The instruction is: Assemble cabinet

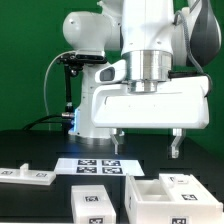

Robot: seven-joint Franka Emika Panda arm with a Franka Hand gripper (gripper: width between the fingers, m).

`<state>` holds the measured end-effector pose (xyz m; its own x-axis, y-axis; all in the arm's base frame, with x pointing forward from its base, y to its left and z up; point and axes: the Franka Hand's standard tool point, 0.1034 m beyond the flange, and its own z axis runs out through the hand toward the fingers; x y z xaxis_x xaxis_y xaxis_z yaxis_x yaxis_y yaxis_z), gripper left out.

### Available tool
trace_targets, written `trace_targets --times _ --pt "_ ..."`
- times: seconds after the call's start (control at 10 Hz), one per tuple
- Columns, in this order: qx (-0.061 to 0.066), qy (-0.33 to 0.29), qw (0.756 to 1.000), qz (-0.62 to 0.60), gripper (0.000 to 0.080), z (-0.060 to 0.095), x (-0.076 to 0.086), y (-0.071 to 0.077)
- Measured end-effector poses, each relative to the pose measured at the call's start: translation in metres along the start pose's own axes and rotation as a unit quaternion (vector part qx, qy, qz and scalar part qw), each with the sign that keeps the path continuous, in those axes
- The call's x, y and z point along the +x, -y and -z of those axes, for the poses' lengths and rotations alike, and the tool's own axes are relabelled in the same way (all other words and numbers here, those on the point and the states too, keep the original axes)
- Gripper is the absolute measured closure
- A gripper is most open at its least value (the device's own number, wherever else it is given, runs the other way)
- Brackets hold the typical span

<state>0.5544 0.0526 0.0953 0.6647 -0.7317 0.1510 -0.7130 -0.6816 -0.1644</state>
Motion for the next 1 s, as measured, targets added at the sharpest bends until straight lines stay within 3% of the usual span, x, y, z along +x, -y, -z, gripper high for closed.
trace_targets --times 0.6,0.7,1.0 --pt "0.000 0.000 1.000 0.000 0.0002 0.000 0.000 0.000" --pt "0.000 -0.009 0.988 0.157 0.0002 0.000 0.011 -0.015" --pt "-0.016 0.020 0.979 0.203 0.0002 -0.005 0.041 -0.092"
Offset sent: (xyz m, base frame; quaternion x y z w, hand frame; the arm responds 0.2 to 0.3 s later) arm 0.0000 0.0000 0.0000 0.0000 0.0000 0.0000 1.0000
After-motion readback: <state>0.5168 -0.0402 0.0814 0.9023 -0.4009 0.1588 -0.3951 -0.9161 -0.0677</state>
